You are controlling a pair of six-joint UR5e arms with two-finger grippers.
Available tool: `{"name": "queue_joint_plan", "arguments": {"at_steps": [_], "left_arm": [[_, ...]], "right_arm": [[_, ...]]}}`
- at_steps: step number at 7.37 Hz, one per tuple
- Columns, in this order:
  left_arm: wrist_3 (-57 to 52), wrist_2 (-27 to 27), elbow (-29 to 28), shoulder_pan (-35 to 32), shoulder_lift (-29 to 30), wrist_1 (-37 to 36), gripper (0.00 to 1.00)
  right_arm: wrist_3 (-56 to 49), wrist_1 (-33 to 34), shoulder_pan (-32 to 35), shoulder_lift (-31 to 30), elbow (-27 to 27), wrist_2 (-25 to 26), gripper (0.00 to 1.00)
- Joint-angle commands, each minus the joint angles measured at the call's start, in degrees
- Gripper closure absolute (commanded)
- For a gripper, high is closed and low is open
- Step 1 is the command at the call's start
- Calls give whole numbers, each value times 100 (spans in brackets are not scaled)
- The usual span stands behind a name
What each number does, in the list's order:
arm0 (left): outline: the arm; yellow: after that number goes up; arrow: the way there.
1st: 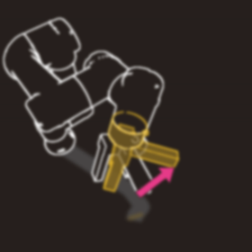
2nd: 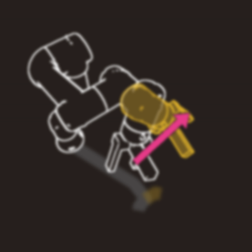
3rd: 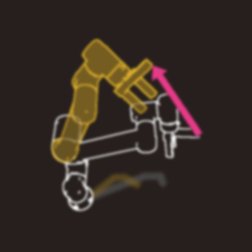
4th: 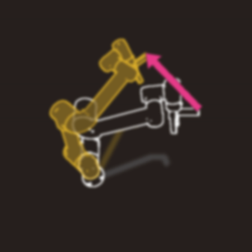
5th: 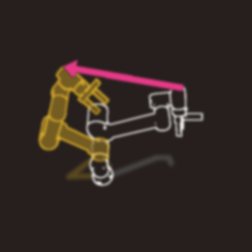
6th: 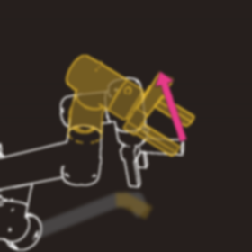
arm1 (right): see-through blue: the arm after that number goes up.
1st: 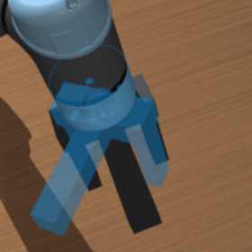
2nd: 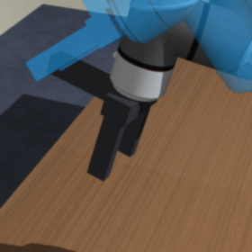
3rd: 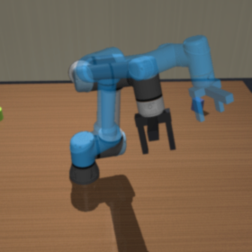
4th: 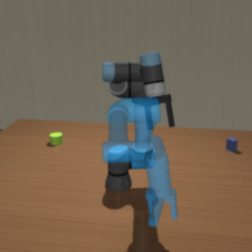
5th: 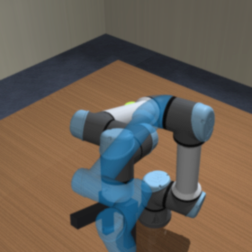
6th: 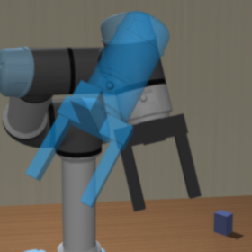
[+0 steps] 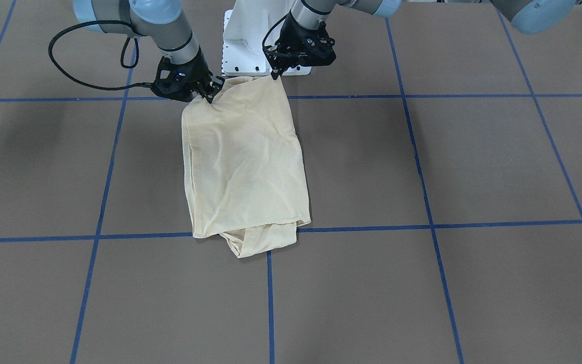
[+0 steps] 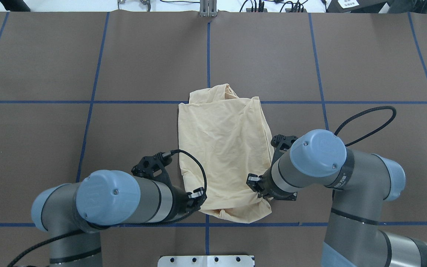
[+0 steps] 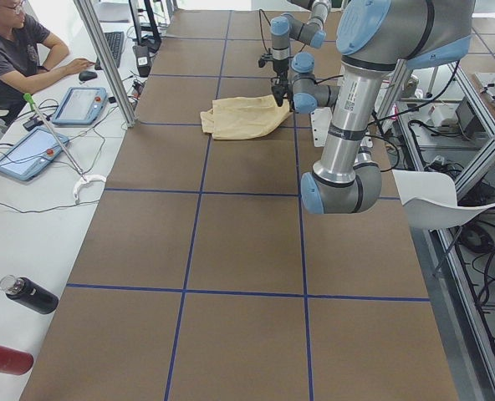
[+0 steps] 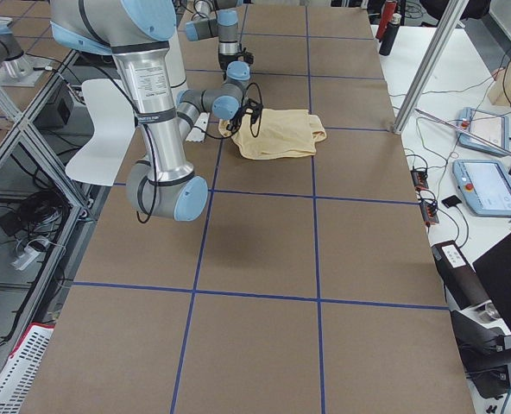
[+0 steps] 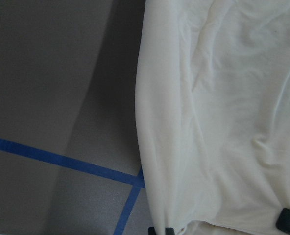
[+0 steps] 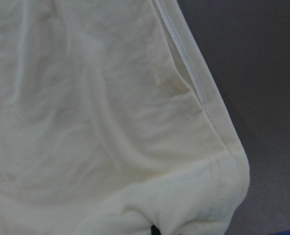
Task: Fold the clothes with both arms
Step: 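Lift the near edge with both grippers and fold it away from the robot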
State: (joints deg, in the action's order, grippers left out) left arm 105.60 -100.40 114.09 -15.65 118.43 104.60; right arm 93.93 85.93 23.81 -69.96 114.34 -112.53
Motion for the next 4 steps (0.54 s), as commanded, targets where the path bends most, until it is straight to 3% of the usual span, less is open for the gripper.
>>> {"name": "queue_joint_plan", "arguments": {"at_steps": [1,3,4], "left_arm": [[-573,-103,-105,-856,49,52,100],[-969,-470,-787,-1525,346,261,100],[-980,-507,-1409,-1755,679,542,100]], "right_arm": [[-426,-32,780,375,-436,-111,100],[-490,-76,1203,894,-1052,-146,100],[-525,-76,1379,1297,-1437,-129,100]]}}
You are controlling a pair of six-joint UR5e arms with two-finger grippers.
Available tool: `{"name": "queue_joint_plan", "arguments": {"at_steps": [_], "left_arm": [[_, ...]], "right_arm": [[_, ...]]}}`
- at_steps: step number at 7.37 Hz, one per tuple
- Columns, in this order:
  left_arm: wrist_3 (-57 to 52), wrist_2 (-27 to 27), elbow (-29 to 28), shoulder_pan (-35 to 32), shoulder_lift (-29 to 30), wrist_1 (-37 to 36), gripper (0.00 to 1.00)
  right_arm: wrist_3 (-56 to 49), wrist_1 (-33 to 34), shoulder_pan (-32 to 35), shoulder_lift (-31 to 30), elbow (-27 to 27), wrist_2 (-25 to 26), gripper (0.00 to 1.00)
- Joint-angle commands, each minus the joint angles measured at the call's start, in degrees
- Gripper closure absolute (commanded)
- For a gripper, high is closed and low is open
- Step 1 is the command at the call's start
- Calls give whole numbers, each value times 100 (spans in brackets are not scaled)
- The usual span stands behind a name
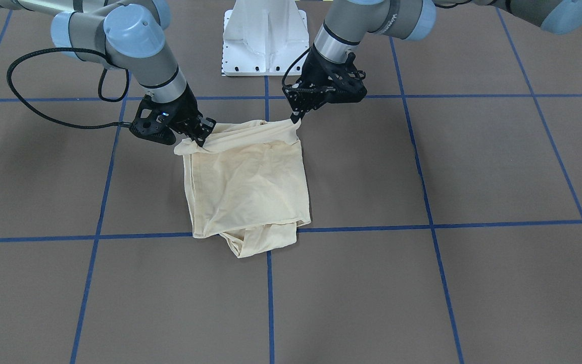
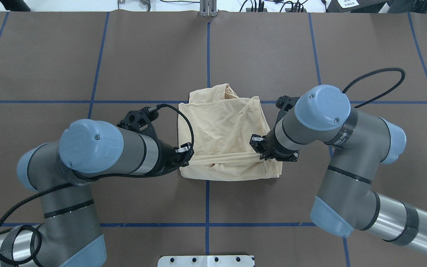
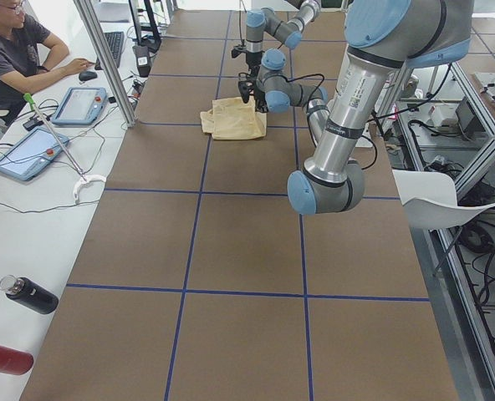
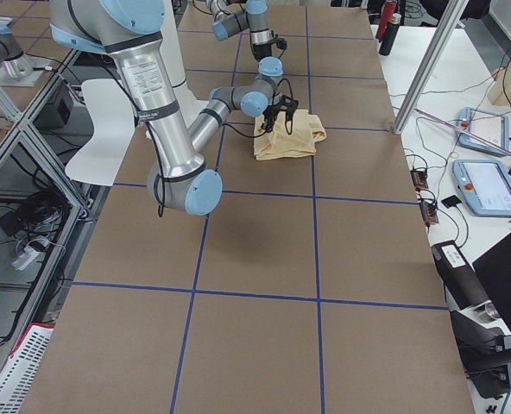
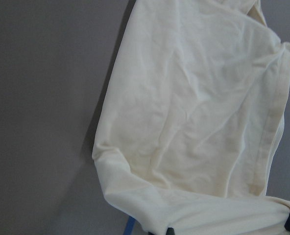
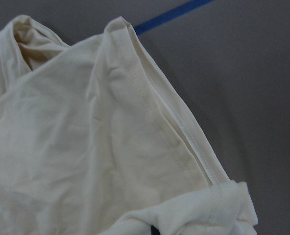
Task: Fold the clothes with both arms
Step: 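Lift the near edge with both grippers and fold it away from the robot, then lay the folded edge down and open both grippers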
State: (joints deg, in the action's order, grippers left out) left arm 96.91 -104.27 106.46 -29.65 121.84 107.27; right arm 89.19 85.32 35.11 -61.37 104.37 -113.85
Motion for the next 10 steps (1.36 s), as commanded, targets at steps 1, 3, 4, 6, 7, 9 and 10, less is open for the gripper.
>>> {"name": "queue_joint_plan", "arguments": {"at_steps": [1,3,4,6,7,9,10], "left_arm": [[-207,-164,-1097,-479,436,624,100],[-243,-164,-1723,-629,454,1329,100],[-234,-164,-1821,-639,533,1349,100],[-234,-164,-2093,-674,683,1488,100],[-234,-155,-2182,-717,683,1629,100],[-243,-155,-2270,-735,683,1647,100],[-243,-155,-2297,-735,692,1648,100]], "right_arm": [[-129,-15,407,920,-1053,-5,100],[-130,-468,496,1276,-1760,38,100],[-130,-803,540,1285,-2023,47,100],[-138,-841,646,1320,-2218,65,100],[-121,-885,672,1460,-2376,82,100],[-121,-911,690,1513,-2508,83,100],[-121,-920,681,1679,-2709,83,100]]}}
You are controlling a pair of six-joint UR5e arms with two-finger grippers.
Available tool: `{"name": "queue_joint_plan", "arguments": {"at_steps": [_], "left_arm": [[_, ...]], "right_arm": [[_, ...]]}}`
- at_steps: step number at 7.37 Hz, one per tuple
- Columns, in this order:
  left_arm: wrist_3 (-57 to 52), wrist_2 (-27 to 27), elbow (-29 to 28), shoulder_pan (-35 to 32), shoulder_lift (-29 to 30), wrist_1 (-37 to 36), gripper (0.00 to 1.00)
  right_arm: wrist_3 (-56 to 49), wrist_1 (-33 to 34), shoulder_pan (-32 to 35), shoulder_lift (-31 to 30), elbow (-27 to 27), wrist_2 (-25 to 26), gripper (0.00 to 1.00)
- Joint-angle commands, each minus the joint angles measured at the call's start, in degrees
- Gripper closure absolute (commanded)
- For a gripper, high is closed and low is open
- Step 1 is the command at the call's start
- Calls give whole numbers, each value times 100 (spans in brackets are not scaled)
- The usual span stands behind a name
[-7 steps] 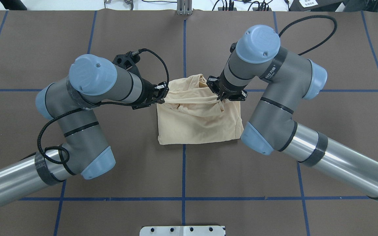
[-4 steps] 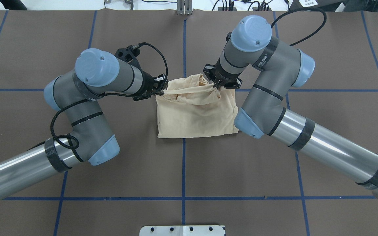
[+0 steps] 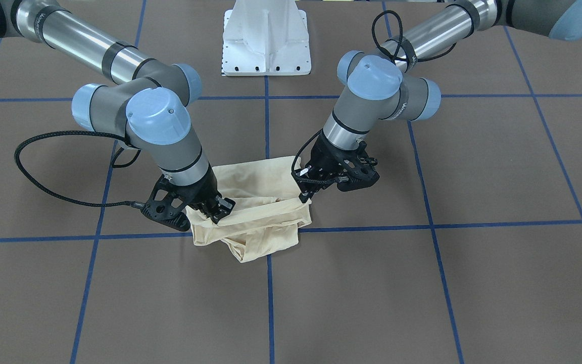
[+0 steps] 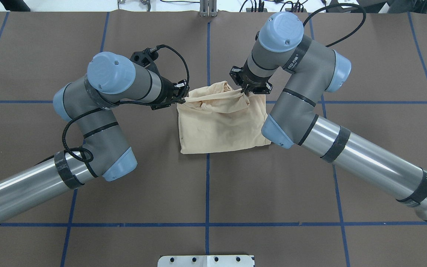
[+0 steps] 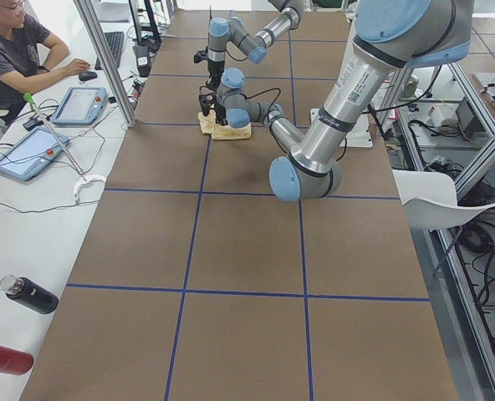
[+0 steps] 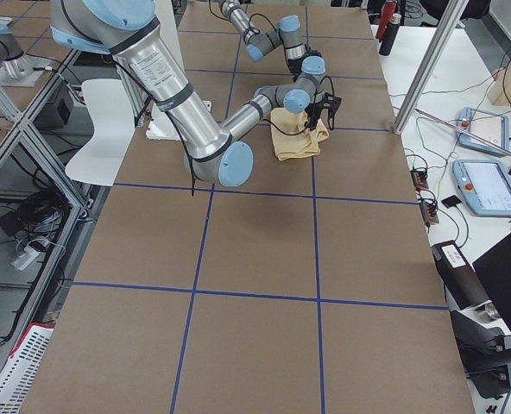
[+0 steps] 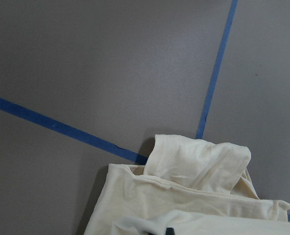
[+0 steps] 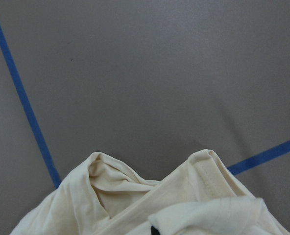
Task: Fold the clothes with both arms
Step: 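Lay the folded edge down and open both grippers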
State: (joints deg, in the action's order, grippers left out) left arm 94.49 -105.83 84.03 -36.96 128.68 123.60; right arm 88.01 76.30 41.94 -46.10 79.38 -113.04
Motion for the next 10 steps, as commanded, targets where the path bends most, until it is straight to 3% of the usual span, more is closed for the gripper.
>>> {"name": "queue_joint_plan", "arguments": {"at_steps": [1,4,5,6,8,10], "left_arm": [[16,1,-62,5,34,32,100],[34,1,-62,40,78,58,100],[34,-8,-62,40,69,59,59],[17,0,-53,31,52,67,19],[-62,-113,-36,-152,8,-3,5],[-256,-674,287,-451,-420,-56,2]], "right_arm": [[-3,-27,-10,319,-413,10,100],[-3,-309,-28,356,-599,1,100],[14,-352,-19,348,-617,1,56],[-21,-422,-28,321,-652,45,1],[-562,-441,286,330,-661,-103,0],[-680,-415,315,356,-521,-350,0]]}}
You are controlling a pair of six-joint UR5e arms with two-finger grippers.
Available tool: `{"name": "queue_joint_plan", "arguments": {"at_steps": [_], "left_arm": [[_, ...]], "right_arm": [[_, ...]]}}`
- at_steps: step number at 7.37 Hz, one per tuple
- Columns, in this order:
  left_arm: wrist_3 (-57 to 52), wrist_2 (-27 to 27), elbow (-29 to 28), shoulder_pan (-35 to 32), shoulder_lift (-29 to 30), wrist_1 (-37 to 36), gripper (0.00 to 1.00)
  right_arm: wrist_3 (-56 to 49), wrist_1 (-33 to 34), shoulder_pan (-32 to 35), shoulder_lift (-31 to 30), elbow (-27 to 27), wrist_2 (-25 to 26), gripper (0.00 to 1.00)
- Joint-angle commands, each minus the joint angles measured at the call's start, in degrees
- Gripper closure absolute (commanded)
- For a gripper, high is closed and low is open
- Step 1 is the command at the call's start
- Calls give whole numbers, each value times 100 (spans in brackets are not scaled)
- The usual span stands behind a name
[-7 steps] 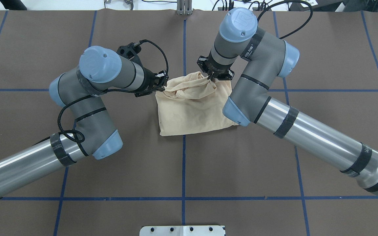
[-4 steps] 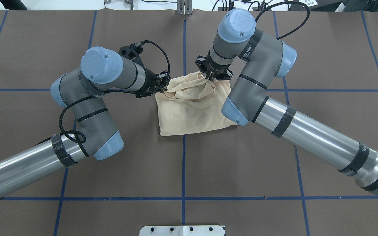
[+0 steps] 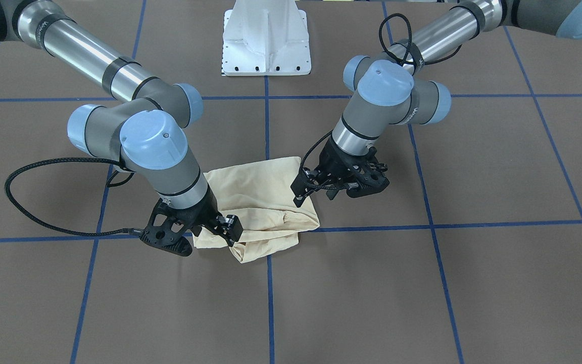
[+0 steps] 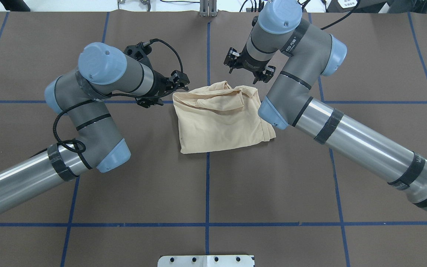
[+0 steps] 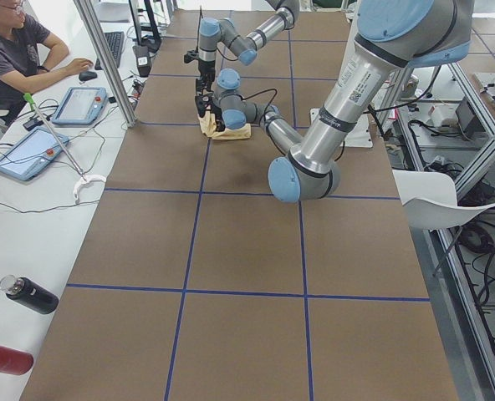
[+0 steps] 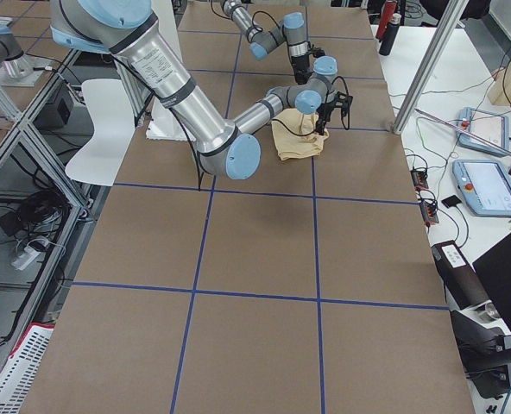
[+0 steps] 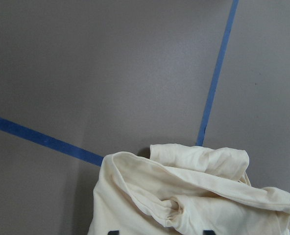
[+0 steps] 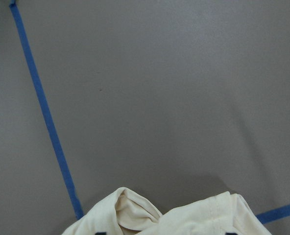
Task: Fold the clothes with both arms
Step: 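Move the right gripper over the shirt while the left gripper withdraws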
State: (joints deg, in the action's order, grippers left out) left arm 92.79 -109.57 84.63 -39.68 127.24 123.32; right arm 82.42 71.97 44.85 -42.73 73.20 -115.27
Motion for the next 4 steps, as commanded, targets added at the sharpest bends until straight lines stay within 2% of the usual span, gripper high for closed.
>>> {"name": "queue_joint_plan", "arguments": {"at_steps": [1,2,3,4], "left_arm": [[-103,-458,499,-337,-548,-123,2],[-669,-486,850,-417,-673,-577,1],[-1162,-451,1132,-435,-770,-1234,1],[-1262,-451,1178,-557,-779,-1458,1]], "right_arm": [[-321,28,-72,2,211,-92,0],[-801,62,-221,28,256,-14,0],[-1241,63,-527,63,256,405,0],[-1802,106,-791,107,256,844,0]]}}
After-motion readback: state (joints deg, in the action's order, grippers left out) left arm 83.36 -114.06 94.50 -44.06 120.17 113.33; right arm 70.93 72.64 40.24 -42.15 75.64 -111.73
